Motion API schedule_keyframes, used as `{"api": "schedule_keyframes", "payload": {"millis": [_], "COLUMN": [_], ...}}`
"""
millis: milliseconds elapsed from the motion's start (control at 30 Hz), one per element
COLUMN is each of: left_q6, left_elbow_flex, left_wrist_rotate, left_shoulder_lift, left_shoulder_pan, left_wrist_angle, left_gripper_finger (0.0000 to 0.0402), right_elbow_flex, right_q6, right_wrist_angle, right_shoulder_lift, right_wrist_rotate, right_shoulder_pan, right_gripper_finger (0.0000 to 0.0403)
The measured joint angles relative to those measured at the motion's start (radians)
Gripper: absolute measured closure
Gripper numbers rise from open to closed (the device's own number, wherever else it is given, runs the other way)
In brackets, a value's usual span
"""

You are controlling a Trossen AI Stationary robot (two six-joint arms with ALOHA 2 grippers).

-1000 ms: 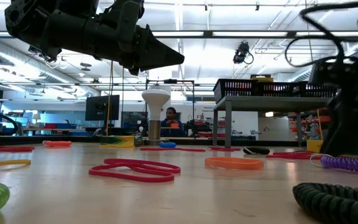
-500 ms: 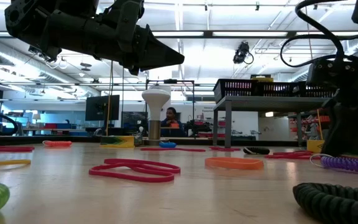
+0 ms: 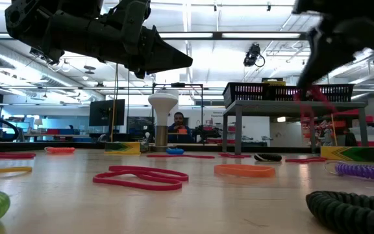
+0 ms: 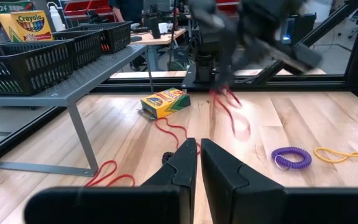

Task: Pick & Place Office Desk Supplies
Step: Put the red rubberband into the right black basket on the shelf

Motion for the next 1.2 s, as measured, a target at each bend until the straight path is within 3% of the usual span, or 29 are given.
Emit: {"api": "schedule_keyframes", "payload": {"millis": [200,400,600,833,1200], "left_q6": [0.0,0.0,0.0,0.0,0.0], "left_elbow_flex": [0.0,0.0,0.0,0.0,0.0], "left_wrist_rotate": [0.0,0.0,0.0,0.0,0.0], "left_shoulder_lift": [0.0,0.0,0.0,0.0,0.0], "left_shoulder_pan": [0.0,0.0,0.0,0.0,0.0], "left_wrist_angle": [0.0,0.0,0.0,0.0,0.0], "left_gripper_finger": [0.0371,0.0371,0.0371,0.0371,0.0371], "right_elbow_flex": [0.073,0.064,0.063,0.063,0.063], "right_q6": [-0.021,-0.073,-0.132,-0.246,-0.46], "right_wrist_angle": [-0.247,-0.314,-0.358,-0.332,-0.197], "right_shoulder_lift": [-0.143,-0.391,-0.534,-0.538,-0.404], "right_wrist_rotate": [0.103,0.147,0.233,0.291,0.272], "right_shoulder_pan": [-0.118,-0.319,-0.542,-0.822,-1.156], "right_gripper_finger": [0.0401,0.0402,0.0402,0.0403,0.0403]}}
